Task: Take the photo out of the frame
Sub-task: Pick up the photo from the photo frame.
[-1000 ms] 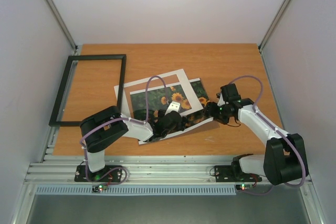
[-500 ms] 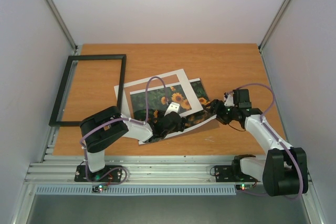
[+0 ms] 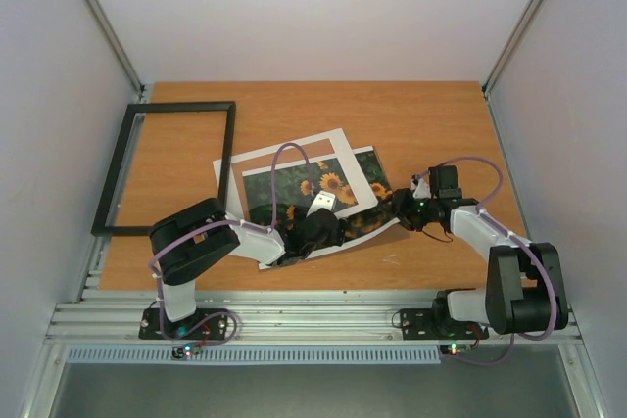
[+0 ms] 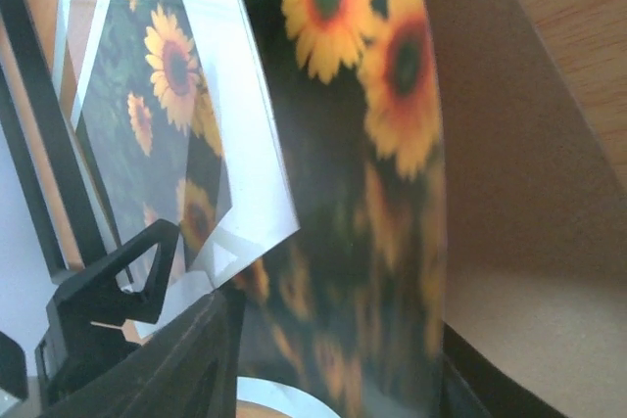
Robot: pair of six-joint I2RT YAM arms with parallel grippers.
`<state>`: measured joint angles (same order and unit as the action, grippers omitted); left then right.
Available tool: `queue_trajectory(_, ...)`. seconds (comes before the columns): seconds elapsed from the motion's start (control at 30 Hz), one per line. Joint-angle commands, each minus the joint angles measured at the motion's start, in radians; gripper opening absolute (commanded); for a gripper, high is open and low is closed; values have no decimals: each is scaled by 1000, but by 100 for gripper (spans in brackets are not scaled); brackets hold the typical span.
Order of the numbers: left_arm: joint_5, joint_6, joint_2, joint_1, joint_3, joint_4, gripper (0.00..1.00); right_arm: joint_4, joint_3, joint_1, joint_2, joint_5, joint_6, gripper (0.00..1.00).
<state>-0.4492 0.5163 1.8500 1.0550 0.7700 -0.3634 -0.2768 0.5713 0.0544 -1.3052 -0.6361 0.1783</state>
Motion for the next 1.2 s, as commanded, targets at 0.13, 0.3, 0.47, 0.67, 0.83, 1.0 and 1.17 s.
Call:
queue_trajectory(0.13, -16, 14, -27, -5, -17, -52, 96, 94, -29, -37, -51, -14, -14, 23)
queue_trajectory(0.3, -14, 14, -35, -4, -27, -57, 96, 76, -30, -73, -41, -17, -34, 10)
queue_trajectory(0.47, 1, 8, -38, -4, -35, -75, 96, -33, 3, -86, 15, 31, -94, 1)
queue_trajectory(0.67, 39, 18, -65, -4, -41, -78, 96, -175, 69, -87, 87, 80, -152, 1)
queue_trajectory(0.83, 64, 42, -164, -4, -67, -54, 97, -341, 163, -87, 166, 169, -217, 1)
queue_trajectory(1.0, 99, 81, -300, -20, -99, 0, 98, -541, 322, -87, 248, 262, -277, 1)
queue_trajectory(1.17, 149, 149, -459, -54, -156, 69, 99, -726, 549, -87, 262, 294, -334, 1)
